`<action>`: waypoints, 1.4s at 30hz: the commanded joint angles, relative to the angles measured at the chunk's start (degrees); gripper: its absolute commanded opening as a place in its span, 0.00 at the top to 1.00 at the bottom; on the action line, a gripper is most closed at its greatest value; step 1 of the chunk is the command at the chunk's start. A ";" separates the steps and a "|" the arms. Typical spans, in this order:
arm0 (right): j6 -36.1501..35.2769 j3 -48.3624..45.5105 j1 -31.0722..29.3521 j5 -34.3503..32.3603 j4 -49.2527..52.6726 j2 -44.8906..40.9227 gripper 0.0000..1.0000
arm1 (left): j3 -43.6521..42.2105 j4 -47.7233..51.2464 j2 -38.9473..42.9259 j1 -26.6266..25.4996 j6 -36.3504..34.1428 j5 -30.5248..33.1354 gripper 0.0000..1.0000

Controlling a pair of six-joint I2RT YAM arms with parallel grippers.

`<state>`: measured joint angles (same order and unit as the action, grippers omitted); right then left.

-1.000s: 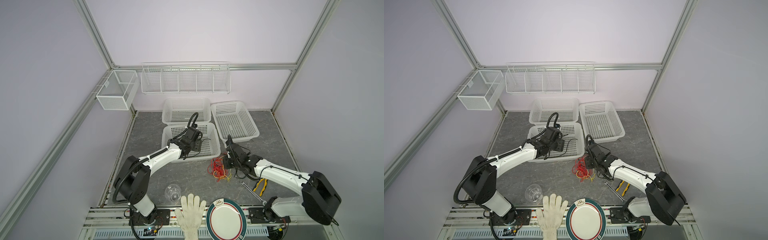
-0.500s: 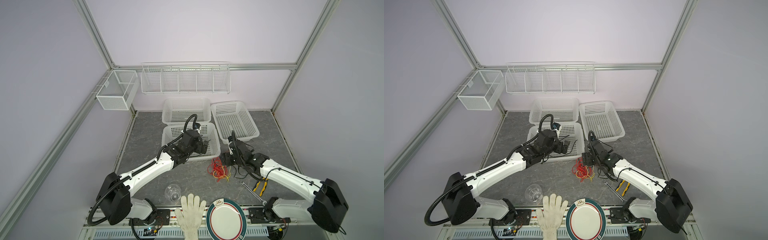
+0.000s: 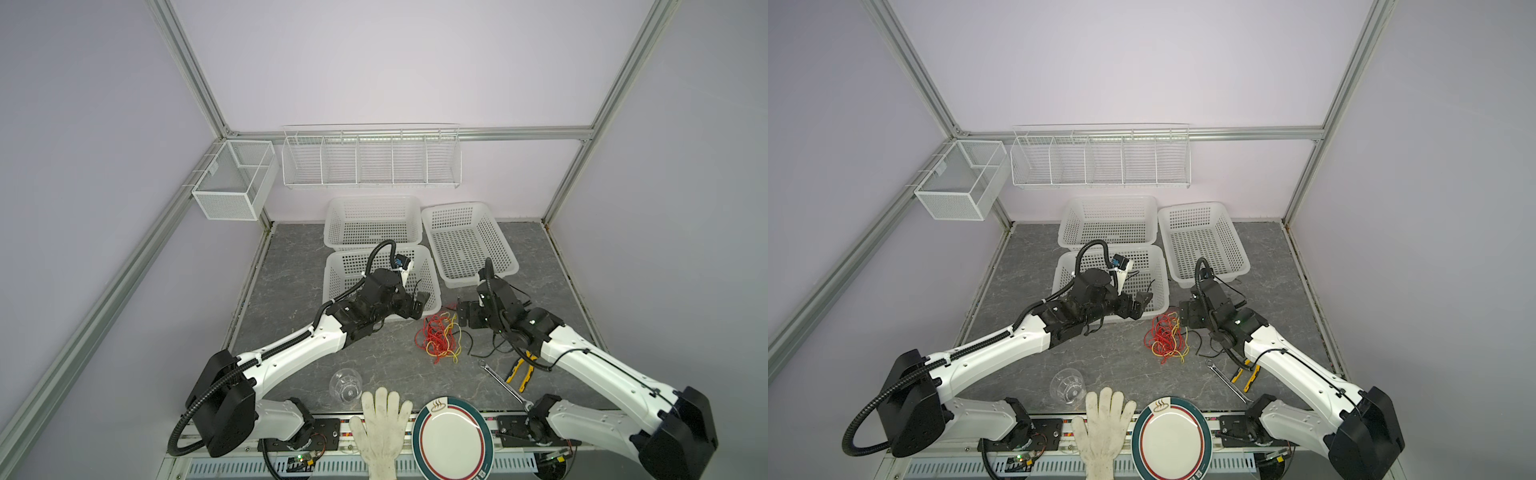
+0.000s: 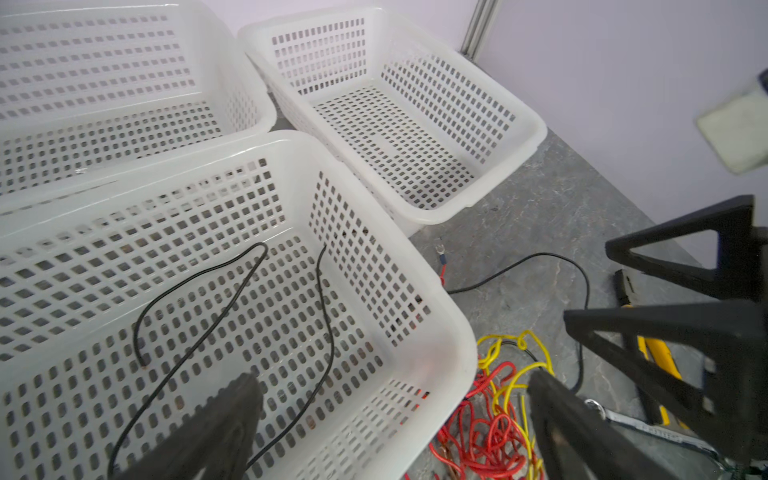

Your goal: Untangle the cables

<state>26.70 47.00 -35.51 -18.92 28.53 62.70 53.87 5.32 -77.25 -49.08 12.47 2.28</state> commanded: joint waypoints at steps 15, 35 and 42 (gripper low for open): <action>3.19 -9.06 21.35 7.12 -2.72 5.83 0.05 | -2.56 -4.73 -0.64 -1.25 1.70 -4.39 0.00; -0.84 -12.46 22.31 14.48 -12.60 13.75 0.67 | -1.86 -5.22 -2.87 -1.21 2.03 -4.04 0.01; -1.82 -11.38 18.60 7.86 -7.27 6.13 0.94 | -1.67 -5.95 -3.77 -1.28 2.18 -4.55 0.01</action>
<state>25.52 35.35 -15.49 -7.70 18.33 71.64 51.24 0.47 -80.07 -50.02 13.52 -1.58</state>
